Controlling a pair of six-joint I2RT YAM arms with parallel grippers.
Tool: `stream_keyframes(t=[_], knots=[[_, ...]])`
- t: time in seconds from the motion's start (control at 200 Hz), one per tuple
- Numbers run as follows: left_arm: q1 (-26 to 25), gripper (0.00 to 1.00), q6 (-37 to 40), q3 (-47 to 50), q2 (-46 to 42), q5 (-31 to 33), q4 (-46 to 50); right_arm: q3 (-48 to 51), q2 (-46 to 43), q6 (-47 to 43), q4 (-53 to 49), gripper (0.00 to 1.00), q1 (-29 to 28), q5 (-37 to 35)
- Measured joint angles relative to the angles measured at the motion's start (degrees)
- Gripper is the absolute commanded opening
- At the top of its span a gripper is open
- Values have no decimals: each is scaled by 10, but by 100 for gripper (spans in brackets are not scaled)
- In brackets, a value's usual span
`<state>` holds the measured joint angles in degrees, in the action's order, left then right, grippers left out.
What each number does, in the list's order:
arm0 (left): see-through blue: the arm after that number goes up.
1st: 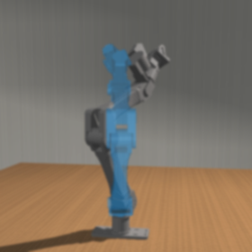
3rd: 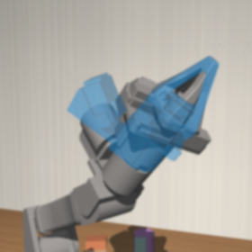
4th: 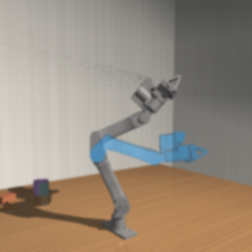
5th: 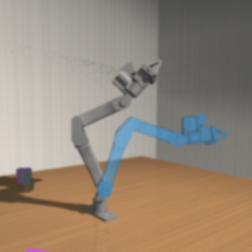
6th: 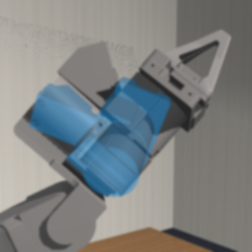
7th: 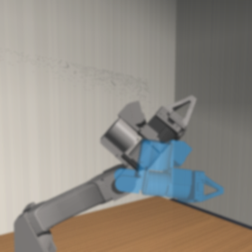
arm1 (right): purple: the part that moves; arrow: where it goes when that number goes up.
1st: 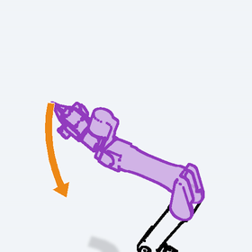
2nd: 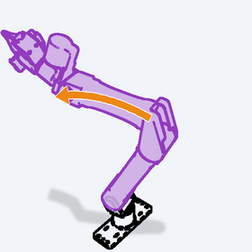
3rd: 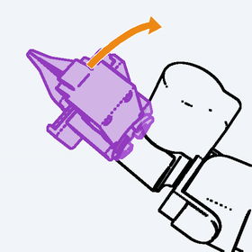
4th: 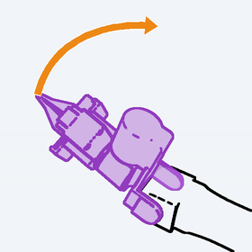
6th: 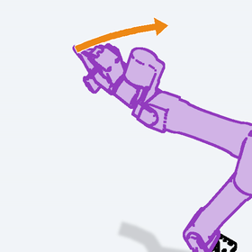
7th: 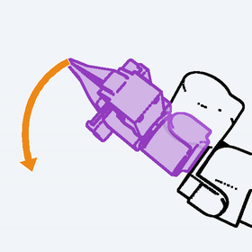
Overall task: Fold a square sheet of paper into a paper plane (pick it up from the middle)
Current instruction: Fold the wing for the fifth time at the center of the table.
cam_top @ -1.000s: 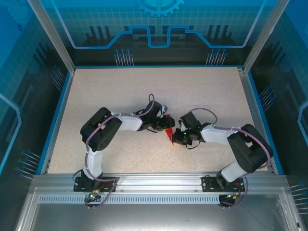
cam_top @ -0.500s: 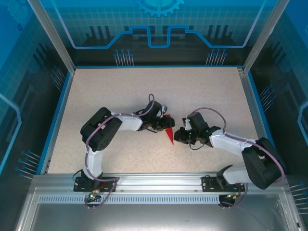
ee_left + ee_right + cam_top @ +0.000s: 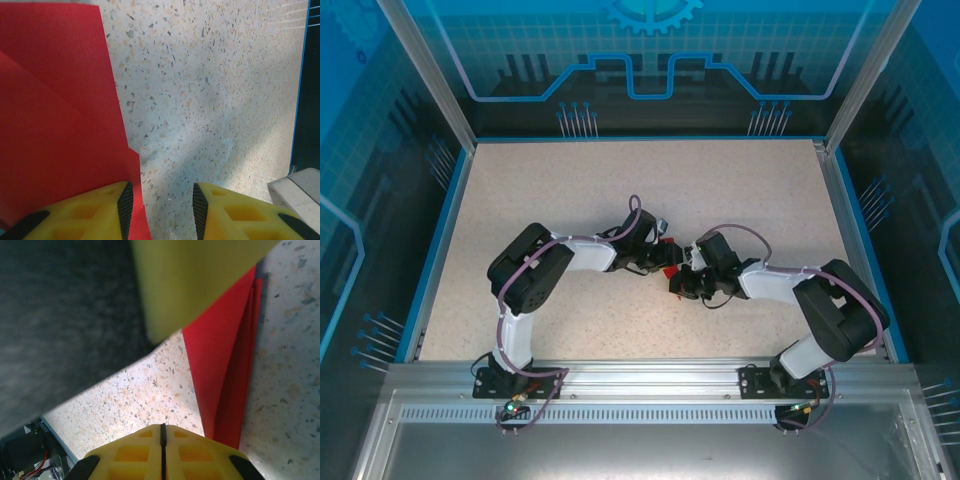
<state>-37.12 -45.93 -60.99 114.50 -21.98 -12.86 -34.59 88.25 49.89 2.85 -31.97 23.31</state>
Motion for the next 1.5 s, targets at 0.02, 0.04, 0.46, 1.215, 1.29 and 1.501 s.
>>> stream_keyframes(t=[0.02, 0.04, 0.46, 1.215, 1.29, 1.501], knots=[[0, 40, 0, 0, 0, 0, 0, 0, 2, 0, -1, 7, 0, -2], [0, 40, 0, 0, 0, 0, 0, -1, 3, 0, -3, 7, 0, -4], [0, 39, 0, -1, 1, 0, 1, 9, 14, -2, -10, 7, 21, -22], [1, 39, 0, -6, 5, -5, 6, 77, 16, 0, 89, 9, 73, 70], [1, 39, 0, -7, 6, -6, 6, 78, 8, -6, 76, 9, 73, 66], [1, 39, 0, -8, 7, -8, 6, 70, 4, -26, 42, 7, 72, 54]])
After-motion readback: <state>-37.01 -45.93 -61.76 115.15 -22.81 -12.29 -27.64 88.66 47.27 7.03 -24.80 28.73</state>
